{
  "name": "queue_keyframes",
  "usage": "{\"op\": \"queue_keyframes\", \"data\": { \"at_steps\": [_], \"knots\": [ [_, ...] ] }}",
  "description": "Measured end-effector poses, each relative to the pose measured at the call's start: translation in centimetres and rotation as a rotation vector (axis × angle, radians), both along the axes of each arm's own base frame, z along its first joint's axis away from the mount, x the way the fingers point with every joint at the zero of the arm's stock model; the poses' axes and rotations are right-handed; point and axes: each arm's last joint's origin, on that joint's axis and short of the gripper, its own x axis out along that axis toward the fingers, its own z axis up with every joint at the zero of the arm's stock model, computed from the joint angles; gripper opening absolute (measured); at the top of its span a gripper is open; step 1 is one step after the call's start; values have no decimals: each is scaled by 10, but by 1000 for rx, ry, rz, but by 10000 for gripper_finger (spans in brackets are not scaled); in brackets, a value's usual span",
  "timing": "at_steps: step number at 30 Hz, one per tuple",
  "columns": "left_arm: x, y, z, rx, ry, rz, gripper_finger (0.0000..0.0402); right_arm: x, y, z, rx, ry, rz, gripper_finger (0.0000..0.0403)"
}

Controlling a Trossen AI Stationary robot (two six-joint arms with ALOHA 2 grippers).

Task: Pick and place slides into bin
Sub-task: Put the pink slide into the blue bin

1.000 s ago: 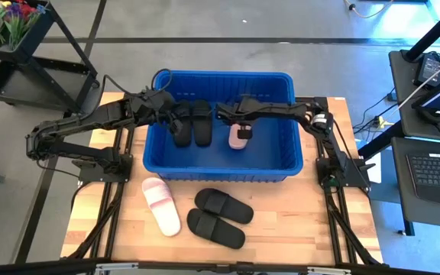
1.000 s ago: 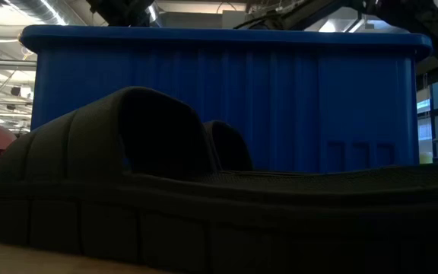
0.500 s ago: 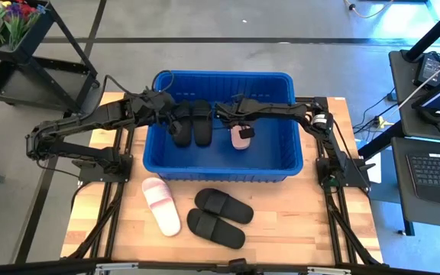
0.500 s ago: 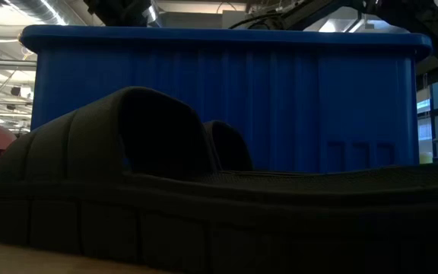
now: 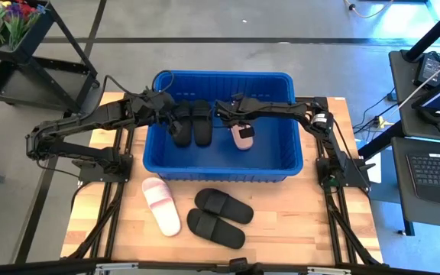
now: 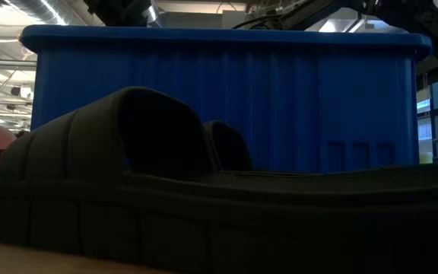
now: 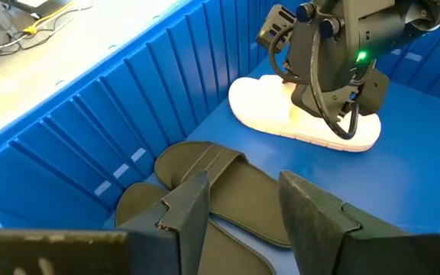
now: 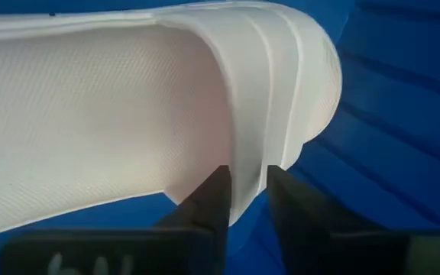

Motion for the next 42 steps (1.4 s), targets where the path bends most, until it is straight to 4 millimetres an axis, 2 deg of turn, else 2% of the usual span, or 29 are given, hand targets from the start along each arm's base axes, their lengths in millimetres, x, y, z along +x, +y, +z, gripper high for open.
{"op": "queue_keyframes", "data": {
  "at_steps": [4,8,12,15,20,24,28,33,38,42],
  "knots": [
    [0,0,0,0,0,0,152,0,0,0,3,-1,0,123],
    [0,0,0,0,0,0,152,0,1,0,14,-14,-22,174],
    [0,0,0,0,-1,0,152,-5,3,1,27,-10,-107,221],
    [0,0,0,0,-1,0,152,-5,6,9,40,-35,-168,242],
    [0,0,0,0,-1,0,152,0,17,44,158,-199,-259,252],
    [0,-1,0,0,-1,-4,152,0,34,94,269,-373,-289,253],
    [-1,-12,4,6,-28,-52,152,-7,64,152,325,-584,-258,253],
    [-1,-38,11,-31,-99,-155,152,-27,117,213,388,-833,-180,253],
    [-1,-75,17,-79,-174,-315,152,-48,182,245,496,-955,-31,253],
    [-5,-113,19,-130,-201,-498,152,-58,237,251,550,-985,39,253]
  ]
}}
